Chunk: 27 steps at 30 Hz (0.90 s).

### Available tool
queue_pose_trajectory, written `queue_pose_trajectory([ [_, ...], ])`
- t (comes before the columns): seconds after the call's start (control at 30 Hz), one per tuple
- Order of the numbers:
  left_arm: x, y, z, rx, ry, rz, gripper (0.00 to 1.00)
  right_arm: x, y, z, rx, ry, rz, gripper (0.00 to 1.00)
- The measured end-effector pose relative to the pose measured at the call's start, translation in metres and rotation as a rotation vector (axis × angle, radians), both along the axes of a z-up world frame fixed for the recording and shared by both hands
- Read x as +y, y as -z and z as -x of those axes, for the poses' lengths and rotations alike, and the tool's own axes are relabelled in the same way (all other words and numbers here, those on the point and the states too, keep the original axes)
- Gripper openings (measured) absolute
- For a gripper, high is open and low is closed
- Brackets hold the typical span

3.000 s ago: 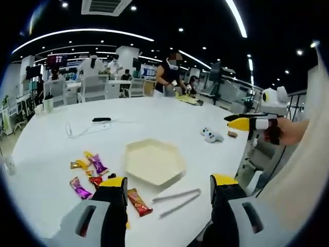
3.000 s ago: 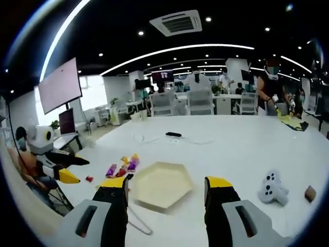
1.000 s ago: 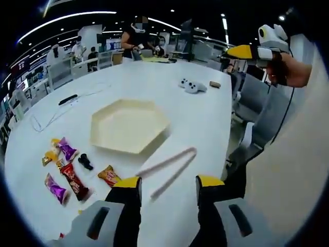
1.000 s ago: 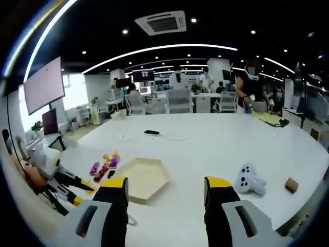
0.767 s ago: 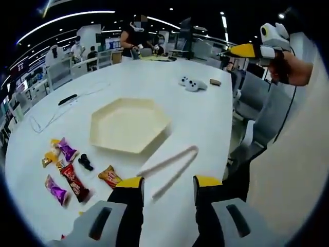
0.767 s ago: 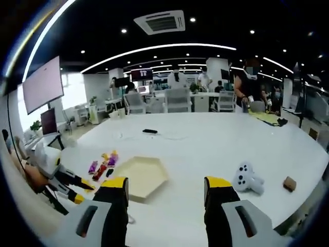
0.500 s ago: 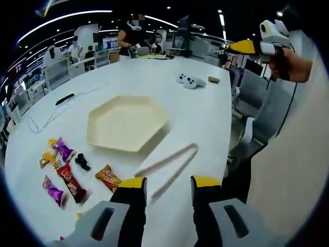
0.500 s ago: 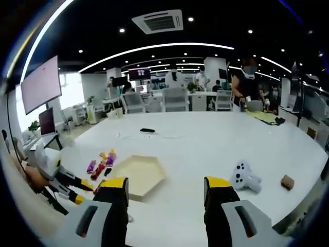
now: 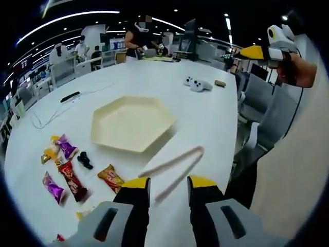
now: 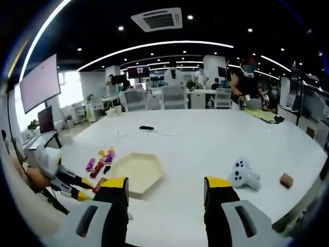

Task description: Place the target food into the container with the food tongs after gripping and lifting it, then release it inside without dropping or visibly crushing the food.

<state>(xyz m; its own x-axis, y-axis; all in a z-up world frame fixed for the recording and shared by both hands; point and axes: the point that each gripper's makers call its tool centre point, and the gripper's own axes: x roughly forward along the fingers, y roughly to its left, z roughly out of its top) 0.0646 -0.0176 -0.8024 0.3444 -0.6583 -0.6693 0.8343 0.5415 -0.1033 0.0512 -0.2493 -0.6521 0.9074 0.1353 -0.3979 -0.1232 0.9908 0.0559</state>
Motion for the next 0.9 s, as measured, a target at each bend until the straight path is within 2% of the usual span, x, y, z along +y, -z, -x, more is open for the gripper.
queue_pose_trajectory([
  [0.53, -0.003, 0.011, 0.0, -0.003, 0.032, -0.024, 0.28, 0.0, -0.008, -0.001, -0.03, 0.003, 0.001, 0.59],
  [0.9, 0.002, 0.021, 0.003, -0.008, 0.038, -0.059, 0.28, -0.002, -0.003, 0.006, -0.014, 0.01, 0.004, 0.59],
])
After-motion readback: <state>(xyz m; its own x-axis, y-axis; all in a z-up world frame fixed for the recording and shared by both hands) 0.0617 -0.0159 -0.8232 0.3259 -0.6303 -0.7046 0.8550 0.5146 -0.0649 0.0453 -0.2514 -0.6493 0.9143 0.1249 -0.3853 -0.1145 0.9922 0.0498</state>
